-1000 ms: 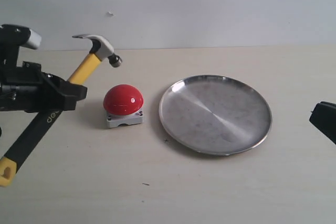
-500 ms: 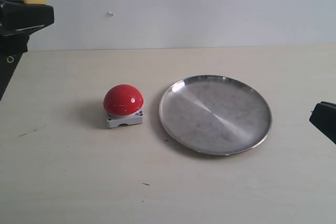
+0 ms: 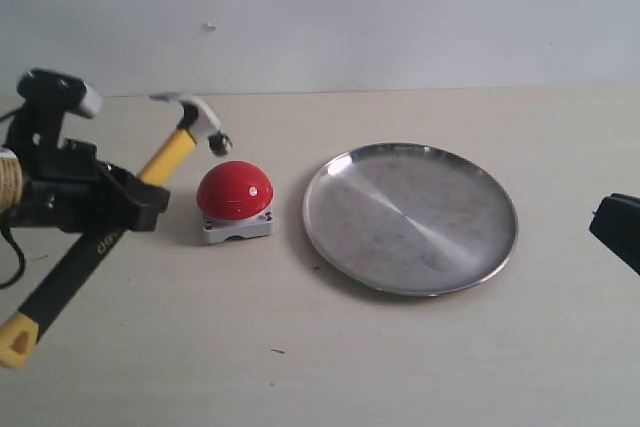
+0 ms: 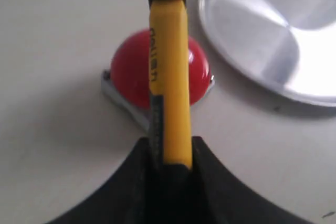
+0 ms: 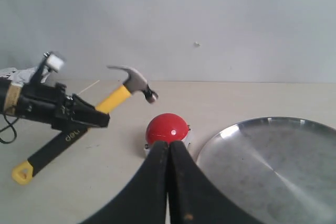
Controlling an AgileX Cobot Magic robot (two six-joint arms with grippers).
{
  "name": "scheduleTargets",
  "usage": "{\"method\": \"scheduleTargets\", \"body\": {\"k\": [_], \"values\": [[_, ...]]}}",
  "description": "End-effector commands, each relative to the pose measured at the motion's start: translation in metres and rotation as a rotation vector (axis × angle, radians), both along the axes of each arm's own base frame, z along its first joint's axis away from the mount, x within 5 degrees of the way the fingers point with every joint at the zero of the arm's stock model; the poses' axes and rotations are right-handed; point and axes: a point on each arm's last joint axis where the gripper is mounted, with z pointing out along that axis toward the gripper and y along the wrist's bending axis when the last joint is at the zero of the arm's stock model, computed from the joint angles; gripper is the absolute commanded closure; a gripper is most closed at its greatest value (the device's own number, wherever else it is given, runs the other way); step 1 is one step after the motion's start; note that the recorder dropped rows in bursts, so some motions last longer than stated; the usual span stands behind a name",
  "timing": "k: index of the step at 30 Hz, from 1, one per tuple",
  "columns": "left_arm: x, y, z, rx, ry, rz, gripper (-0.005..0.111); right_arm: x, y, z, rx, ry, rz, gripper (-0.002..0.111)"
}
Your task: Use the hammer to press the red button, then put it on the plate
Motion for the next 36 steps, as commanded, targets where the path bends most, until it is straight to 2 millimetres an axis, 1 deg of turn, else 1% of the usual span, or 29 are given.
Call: {"method": "scheduleTargets", "body": {"k": [1,2,3,5,8,11,15,18,19,26,29,32,36], "values": [[0.010,-0.004,-0.042,0.002,0.128,-0.005,0.107,-0.001,0.000,-0.001,0.001,-0.002,0.005,0.108],[0.011,-0.005,-0.047,0.009,0.142,-0.010,0.107,-0.001,0.000,-0.001,0.001,-0.002,0.005,0.108],[0.011,-0.005,-0.048,0.013,0.145,-0.014,0.107,-0.001,0.000,-0.001,0.001,-0.002,0.005,0.108],[0.012,-0.005,-0.040,0.003,0.118,-0.015,0.107,-0.001,0.000,-0.001,0.001,-0.002,0.005,0.108],[0.009,-0.006,-0.013,-0.038,0.036,-0.033,0.107,-0.001,0.000,-0.001,0.001,-0.002,0.005,0.108],[0.001,-0.006,0.022,-0.082,-0.068,-0.044,0.107,-0.001,0.000,-0.001,0.001,-0.002,0.005,0.108],[-0.015,-0.007,0.067,-0.173,-0.185,-0.060,0.107,-0.001,0.000,-0.001,0.001,-0.002,0.005,0.108],[-0.028,-0.009,0.089,-0.256,-0.223,-0.101,0.107,-0.001,0.000,-0.001,0.001,-0.002,0.005,0.108],[-0.031,-0.010,0.093,-0.290,-0.216,-0.105,0.107,-0.001,0.000,-0.001,0.001,-0.002,0.005,0.108],[-0.047,-0.023,0.111,-0.517,-0.179,-0.244,0.107,-0.001,0.000,-0.001,0.001,-0.002,0.005,0.108],[-0.046,-0.026,0.114,-0.622,-0.164,-0.251,0.107,-0.001,0.000,-0.001,0.001,-0.002,0.005,0.108],[-0.041,-0.036,0.110,-0.678,-0.136,-0.215,0.107,-0.001,0.000,-0.001,0.001,-0.002,0.005,0.108],[-0.036,-0.058,0.099,-0.710,-0.119,-0.168,0.107,-0.001,0.000,-0.001,0.001,-0.002,0.005,0.108]]}}
